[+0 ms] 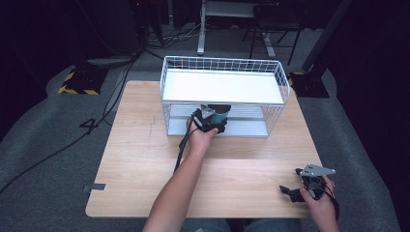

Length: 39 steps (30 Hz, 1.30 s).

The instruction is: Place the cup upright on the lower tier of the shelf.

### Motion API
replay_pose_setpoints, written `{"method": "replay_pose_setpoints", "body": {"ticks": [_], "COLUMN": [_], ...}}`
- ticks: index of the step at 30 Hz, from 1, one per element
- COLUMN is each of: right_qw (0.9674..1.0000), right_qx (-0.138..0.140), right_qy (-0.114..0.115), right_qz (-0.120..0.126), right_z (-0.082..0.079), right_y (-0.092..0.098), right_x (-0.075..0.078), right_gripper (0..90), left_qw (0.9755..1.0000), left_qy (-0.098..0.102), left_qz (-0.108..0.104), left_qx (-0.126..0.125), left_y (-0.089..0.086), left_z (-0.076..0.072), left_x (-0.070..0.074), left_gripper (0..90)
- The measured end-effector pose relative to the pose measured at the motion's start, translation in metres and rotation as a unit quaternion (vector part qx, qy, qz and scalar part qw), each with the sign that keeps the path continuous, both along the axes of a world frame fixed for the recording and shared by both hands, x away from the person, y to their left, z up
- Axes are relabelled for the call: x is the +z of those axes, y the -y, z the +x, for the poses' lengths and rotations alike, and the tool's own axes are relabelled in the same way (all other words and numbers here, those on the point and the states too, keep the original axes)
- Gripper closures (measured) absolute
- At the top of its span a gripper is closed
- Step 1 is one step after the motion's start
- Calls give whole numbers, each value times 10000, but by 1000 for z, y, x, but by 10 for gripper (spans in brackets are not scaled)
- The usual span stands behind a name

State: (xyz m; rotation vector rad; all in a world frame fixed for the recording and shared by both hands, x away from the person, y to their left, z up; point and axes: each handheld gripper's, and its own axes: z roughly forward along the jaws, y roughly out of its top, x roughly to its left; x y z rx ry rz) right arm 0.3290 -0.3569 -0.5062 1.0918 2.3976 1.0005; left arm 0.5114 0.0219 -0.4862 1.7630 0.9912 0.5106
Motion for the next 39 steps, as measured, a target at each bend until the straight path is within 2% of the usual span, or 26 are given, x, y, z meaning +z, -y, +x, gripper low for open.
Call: {"method": "replay_pose_setpoints", "body": {"ticks": [7,10,11,16,17,18,19,22,28,31,34,39], "right_qw": [10000,10000,10000,10000,10000,10000,10000,10000,10000,10000,9999,9999], "right_qx": [1,0,1,1,1,1,15,32,43,91,115,171], "right_qy": [1,1,0,1,0,0,-1,10,6,5,0,9], "right_qz": [-1,-1,-5,0,-4,-4,-6,-19,-12,-19,-9,-7], "right_z": [0,0,0,0,0,0,0,-1,-2,-1,0,2], "right_y": [0,0,0,0,0,0,0,-1,-1,0,-1,-1], "right_x": [0,0,0,0,0,0,0,0,0,0,0,0], "right_gripper": [1,2,2,1,2,2,2,2,1,1,1,2], "left_qw": [9998,9999,9997,9996,9992,9992,9991,9994,9991,9986,9989,9988], "left_qy": [11,-10,55,81,115,115,99,115,186,133,150,173], "left_qz": [194,156,221,272,388,388,409,264,277,394,308,295], "left_qx": [0,-16,22,-40,28,28,-106,-186,-257,-324,-325,-360], "left_y": [-2,-3,-5,-7,-10,-10,-12,-16,-25,-32,-36,-47], "left_z": [-2,-2,-4,-8,-12,-12,-14,-19,-31,-41,-47,-61], "left_x": [2,4,5,7,8,8,7,8,16,23,26,36], "left_gripper": [164,155,155,154,155,155,155,157,157,157,157,157]}}
